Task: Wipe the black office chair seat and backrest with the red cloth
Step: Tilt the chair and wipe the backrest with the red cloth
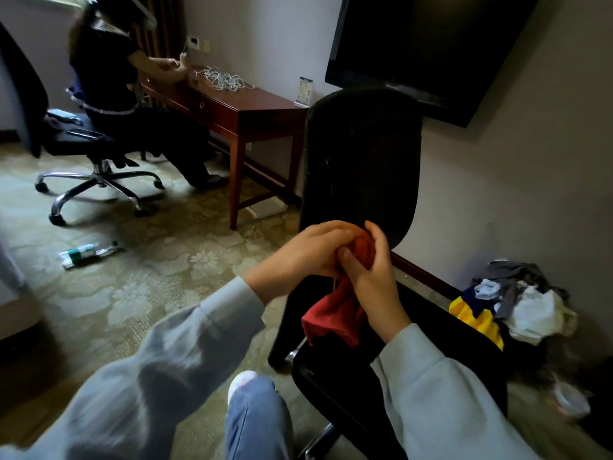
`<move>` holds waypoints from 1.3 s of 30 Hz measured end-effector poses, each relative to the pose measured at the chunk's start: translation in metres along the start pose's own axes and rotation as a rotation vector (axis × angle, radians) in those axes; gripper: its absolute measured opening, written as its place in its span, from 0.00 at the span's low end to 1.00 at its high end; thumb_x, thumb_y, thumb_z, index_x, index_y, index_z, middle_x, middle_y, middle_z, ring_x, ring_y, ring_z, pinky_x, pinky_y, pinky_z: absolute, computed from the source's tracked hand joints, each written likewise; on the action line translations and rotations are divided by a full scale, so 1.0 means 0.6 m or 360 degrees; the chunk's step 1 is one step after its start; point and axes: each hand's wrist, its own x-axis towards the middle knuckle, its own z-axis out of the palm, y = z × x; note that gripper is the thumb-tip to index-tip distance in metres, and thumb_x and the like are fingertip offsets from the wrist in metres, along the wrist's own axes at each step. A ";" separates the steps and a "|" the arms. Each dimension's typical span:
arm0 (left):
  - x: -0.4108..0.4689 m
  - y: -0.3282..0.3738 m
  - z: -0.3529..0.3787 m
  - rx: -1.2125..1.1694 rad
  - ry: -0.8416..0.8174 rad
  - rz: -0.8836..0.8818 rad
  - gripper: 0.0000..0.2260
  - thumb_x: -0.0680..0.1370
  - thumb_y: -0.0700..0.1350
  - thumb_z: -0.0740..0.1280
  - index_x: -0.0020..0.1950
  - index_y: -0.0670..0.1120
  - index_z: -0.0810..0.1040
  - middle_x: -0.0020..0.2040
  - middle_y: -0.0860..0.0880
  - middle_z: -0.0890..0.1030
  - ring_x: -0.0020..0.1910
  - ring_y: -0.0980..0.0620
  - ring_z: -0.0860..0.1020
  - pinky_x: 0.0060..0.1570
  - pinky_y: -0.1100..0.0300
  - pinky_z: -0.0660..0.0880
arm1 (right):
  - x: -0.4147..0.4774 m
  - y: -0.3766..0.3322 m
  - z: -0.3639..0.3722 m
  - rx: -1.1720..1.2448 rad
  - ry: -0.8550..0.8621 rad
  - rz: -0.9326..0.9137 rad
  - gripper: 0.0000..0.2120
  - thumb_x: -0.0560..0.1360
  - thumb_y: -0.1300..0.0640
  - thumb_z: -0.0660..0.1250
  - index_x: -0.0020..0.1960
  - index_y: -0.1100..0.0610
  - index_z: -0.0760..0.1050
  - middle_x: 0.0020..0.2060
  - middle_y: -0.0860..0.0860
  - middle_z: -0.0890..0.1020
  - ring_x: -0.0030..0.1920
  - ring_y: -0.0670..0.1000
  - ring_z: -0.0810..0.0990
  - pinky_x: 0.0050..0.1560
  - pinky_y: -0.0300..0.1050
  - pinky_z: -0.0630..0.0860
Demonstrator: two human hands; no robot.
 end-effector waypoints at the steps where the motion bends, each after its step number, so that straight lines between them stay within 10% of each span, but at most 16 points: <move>1: 0.006 0.009 -0.007 0.0312 0.0143 0.0129 0.09 0.80 0.40 0.59 0.55 0.45 0.77 0.46 0.47 0.79 0.45 0.48 0.78 0.51 0.48 0.77 | -0.002 -0.003 0.005 0.0041 0.0000 0.0008 0.27 0.77 0.59 0.64 0.72 0.49 0.58 0.59 0.45 0.71 0.53 0.37 0.73 0.48 0.27 0.74; 5: 0.041 0.053 -0.037 0.0723 0.1089 0.0897 0.08 0.75 0.41 0.64 0.54 0.45 0.76 0.40 0.56 0.78 0.40 0.55 0.78 0.44 0.53 0.78 | 0.018 -0.039 0.025 0.0047 0.0197 -0.0254 0.20 0.74 0.66 0.66 0.62 0.52 0.66 0.53 0.46 0.75 0.50 0.35 0.75 0.51 0.27 0.72; 8: 0.076 0.107 -0.075 0.0800 0.1335 0.1164 0.13 0.75 0.45 0.63 0.59 0.45 0.73 0.49 0.51 0.78 0.46 0.54 0.75 0.50 0.53 0.75 | 0.036 -0.064 0.026 0.0001 0.0246 -0.0357 0.19 0.73 0.69 0.65 0.59 0.53 0.68 0.51 0.44 0.76 0.48 0.34 0.76 0.52 0.28 0.71; 11: 0.130 0.159 -0.109 0.0997 0.0934 0.0769 0.18 0.77 0.50 0.64 0.65 0.45 0.70 0.62 0.46 0.73 0.56 0.53 0.72 0.59 0.59 0.68 | 0.038 -0.059 0.022 0.0008 0.0283 -0.0295 0.19 0.72 0.69 0.65 0.58 0.52 0.69 0.51 0.45 0.76 0.52 0.41 0.76 0.56 0.34 0.73; 15: 0.146 0.168 -0.124 0.0989 0.0601 0.0679 0.10 0.78 0.43 0.62 0.54 0.42 0.80 0.47 0.42 0.82 0.44 0.49 0.80 0.49 0.55 0.77 | 0.033 -0.053 0.018 0.0021 0.0370 -0.0264 0.19 0.72 0.69 0.66 0.59 0.52 0.69 0.49 0.44 0.76 0.50 0.40 0.76 0.52 0.30 0.74; 22: 0.115 0.168 -0.113 0.1202 0.0659 0.0804 0.11 0.78 0.44 0.63 0.56 0.40 0.79 0.42 0.47 0.81 0.33 0.60 0.76 0.31 0.75 0.72 | 0.037 -0.088 0.025 -0.0060 0.0450 -0.0313 0.19 0.73 0.57 0.70 0.60 0.50 0.66 0.49 0.39 0.74 0.47 0.34 0.76 0.48 0.27 0.73; 39: 0.010 0.128 -0.032 0.1368 0.0984 0.1016 0.10 0.80 0.48 0.60 0.53 0.43 0.76 0.37 0.54 0.76 0.28 0.62 0.69 0.30 0.76 0.65 | -0.026 -0.113 0.013 -0.1105 0.0371 -0.0759 0.12 0.71 0.58 0.70 0.55 0.54 0.79 0.49 0.47 0.80 0.45 0.45 0.77 0.42 0.30 0.71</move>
